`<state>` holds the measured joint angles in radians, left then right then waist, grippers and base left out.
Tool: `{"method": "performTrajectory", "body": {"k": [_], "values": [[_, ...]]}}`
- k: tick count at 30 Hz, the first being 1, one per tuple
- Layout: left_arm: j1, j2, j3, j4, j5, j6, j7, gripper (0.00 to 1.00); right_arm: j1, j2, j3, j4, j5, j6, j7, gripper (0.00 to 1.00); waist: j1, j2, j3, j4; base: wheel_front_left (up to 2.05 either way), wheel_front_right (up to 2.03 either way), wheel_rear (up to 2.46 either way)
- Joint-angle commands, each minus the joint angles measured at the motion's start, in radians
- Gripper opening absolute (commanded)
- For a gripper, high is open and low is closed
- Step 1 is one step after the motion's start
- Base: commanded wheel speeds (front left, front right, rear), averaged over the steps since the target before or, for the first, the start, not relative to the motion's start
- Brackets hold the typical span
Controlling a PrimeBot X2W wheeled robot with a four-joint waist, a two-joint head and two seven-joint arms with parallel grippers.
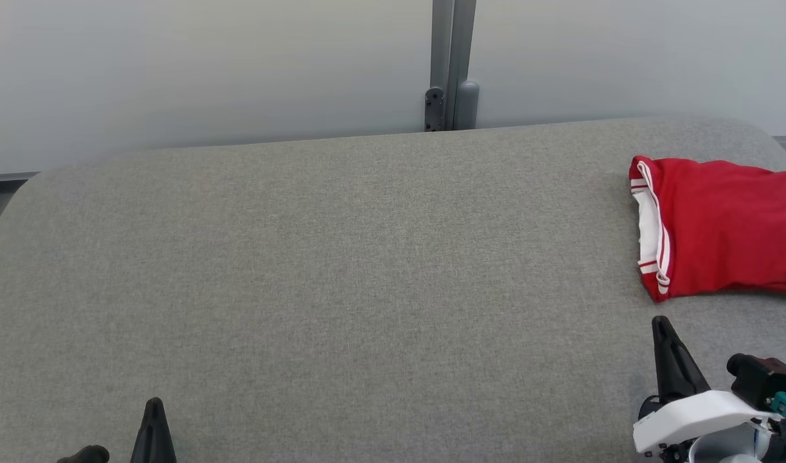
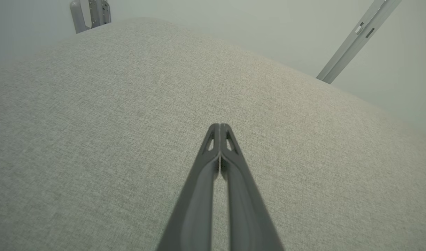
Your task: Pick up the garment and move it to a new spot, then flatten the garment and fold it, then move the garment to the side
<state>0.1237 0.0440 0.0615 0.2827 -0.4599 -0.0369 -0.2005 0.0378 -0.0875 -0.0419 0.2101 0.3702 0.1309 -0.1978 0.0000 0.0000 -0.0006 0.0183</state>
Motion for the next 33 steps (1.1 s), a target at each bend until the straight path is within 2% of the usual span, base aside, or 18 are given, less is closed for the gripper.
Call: {"method": "performTrajectory", "body": {"k": [1, 33], "values": [[-0.032, 0.003, 0.005, -0.018, -0.045, -0.009, 0.010, 0.00, -0.027, -0.004, -0.006, -0.012, 0.046, 0.000, 0.009, 0.00, 0.0000, 0.0000, 0.000, 0.000, 0.00, 0.00, 0.00], [-0.115, 0.005, 0.024, -0.029, -0.488, -0.044, 0.131, 0.00, -0.078, 0.012, -0.033, 0.005, 0.525, 0.000, 0.130, 0.00, 0.0000, 0.0000, 0.001, -0.005, 0.00, 0.00, 0.00]]}}
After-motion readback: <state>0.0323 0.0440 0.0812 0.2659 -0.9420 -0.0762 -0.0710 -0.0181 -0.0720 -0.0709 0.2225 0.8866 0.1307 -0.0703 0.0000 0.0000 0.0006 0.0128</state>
